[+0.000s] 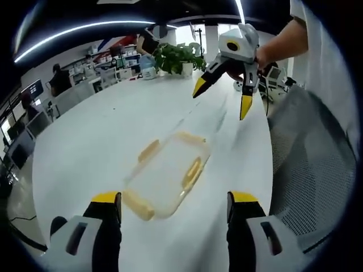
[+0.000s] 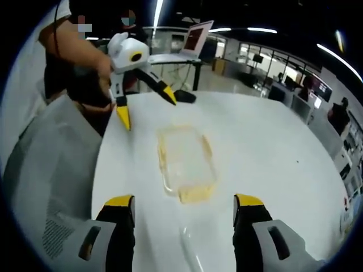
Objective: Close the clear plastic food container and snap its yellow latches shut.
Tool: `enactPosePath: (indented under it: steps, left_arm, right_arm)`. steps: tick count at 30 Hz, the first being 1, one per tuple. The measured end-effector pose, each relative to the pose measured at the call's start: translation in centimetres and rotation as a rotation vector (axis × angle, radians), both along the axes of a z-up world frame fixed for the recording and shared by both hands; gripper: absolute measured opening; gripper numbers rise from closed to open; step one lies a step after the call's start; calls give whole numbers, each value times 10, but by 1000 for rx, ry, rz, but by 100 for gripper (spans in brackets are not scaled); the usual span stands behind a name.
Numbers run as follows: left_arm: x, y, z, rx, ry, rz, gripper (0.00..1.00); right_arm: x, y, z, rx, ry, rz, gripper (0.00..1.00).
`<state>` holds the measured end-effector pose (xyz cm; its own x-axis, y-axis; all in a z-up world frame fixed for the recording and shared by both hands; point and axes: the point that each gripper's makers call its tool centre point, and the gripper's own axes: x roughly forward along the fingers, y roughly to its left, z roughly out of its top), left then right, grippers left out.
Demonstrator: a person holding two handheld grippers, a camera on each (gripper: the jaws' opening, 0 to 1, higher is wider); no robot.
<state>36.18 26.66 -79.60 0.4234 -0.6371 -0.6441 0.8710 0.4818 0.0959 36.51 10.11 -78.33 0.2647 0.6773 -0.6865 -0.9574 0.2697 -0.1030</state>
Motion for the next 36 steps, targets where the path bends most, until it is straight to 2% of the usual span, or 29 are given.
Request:
enactPosePath:
  steps: [24,29,36]
  left_arm:
    - [11,10,-11,106,5,-102,73]
    - [18,13,-9,103,0,-100,73]
    - [20,14,-14,140,-1,-133,72]
  right_arm:
    - [15,13,-7,-18,16,40,68]
    - [19,18,-10,-17,30,44,68]
    - [17,24,-18,-39,45,74,68]
